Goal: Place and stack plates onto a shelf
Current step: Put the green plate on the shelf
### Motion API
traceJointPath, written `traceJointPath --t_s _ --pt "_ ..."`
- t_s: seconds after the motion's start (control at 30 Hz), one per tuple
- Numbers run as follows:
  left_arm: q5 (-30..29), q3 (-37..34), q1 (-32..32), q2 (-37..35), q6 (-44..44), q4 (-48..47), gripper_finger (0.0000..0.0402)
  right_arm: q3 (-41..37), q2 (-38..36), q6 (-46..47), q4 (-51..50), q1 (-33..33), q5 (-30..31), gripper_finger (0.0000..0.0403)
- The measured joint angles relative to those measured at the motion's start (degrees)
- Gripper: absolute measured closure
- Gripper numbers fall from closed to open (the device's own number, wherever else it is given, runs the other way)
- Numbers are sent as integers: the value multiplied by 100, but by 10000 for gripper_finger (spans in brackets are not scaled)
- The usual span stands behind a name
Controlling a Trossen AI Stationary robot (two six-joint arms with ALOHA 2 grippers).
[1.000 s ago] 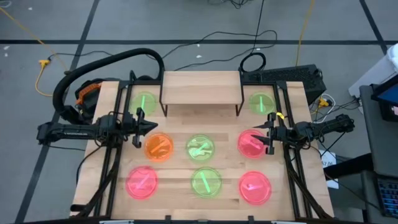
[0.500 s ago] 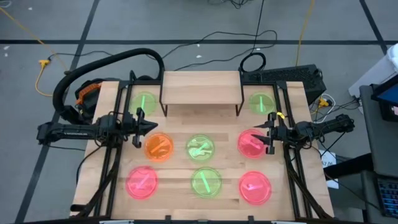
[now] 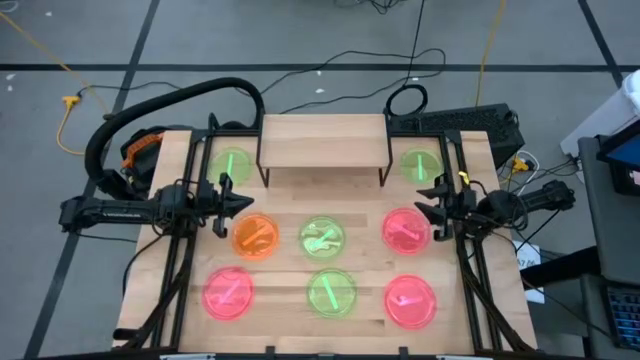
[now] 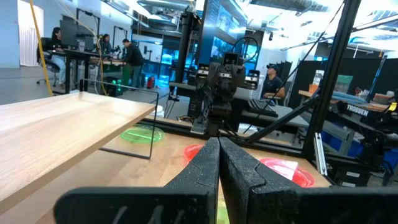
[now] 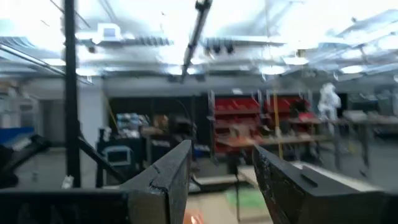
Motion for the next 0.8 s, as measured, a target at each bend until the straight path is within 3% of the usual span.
traceJointPath --t_s 0.2,0.33,0.4,0.6,0.8 --pt "-1 1 0 1 0 0 387 807 1382 197 -97 -1 -32 248" --pt "-2 1 1 0 1 0 387 1416 2322 534 -1424 -1 -40 248" --pt "-2 1 1 0 0 1 387 1496 2717 1003 -1504 -1 -62 248" --pt "-1 1 1 2 1 -1 387 1227 3465 1728 298 1 -54 248" --pt "0 -1 1 0 2 1 387 948 3571 1497 1242 -1 -25 248"
